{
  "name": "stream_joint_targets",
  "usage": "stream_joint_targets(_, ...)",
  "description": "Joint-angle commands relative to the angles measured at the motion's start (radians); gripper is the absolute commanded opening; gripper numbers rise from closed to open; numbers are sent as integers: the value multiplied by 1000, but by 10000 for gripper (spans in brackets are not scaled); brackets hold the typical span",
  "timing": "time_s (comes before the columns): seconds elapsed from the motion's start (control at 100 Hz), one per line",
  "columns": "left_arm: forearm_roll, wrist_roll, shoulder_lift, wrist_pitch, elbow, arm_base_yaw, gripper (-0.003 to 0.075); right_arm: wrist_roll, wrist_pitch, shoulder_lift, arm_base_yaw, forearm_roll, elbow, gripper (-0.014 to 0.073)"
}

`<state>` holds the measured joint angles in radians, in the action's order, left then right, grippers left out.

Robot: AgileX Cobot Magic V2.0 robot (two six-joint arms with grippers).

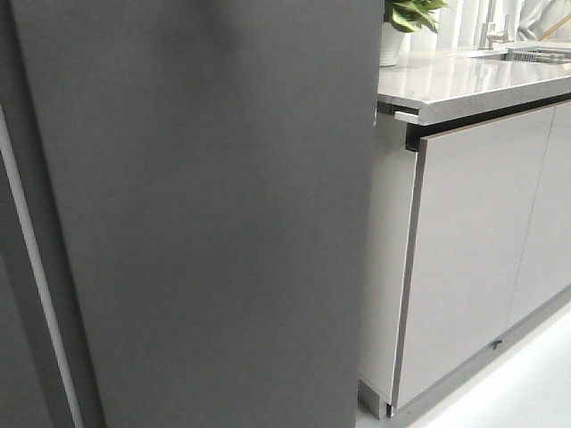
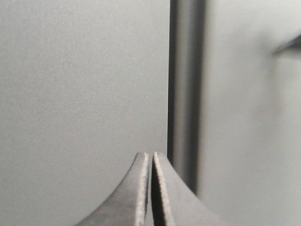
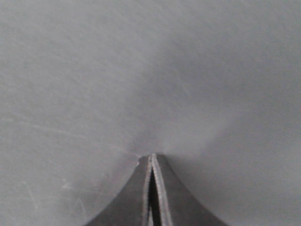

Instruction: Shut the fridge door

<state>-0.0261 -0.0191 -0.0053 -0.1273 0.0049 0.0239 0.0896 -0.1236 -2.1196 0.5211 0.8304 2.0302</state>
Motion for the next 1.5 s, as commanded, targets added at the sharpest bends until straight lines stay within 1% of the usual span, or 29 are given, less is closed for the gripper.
stream_joint_targets(0.0,-4,-4,-11,-74,35,-1,-20,-11,16,23,-5,-4,76,-46)
stream_joint_targets(0.16,-4,-4,-11,-74,35,1,-20,-11,-11,18,-5,-4,81,-46)
stream_joint_targets(0.26,-4,-4,-11,-74,35,1,-20,-11,-28,32,-7,-47,81,-46)
stream_joint_targets(0.43,-4,-4,-11,-74,35,1,-20,-11,-59,107,-30,-110,75,-46)
stream_joint_targets(0.55,-4,-4,-11,-74,35,1,-20,-11,-108,196,-71,-171,16,-46)
stream_joint_targets(0.69,-4,-4,-11,-74,35,1,-20,-11,-106,336,-125,-240,-129,-46)
stream_joint_targets(1.02,-4,-4,-11,-74,35,1,-20,-11,-72,737,-286,-419,-577,-46)
stream_joint_targets(1.14,-4,-4,-11,-74,35,1,-20,-11,-70,867,-311,-486,-714,-46)
stream_joint_targets(1.29,-4,-4,-11,-74,35,1,-20,-11,-51,1021,-313,-582,-886,-46)
stream_joint_targets(1.49,-4,-4,-11,-74,35,1,-20,-11,57,1227,-353,-594,-1143,-46)
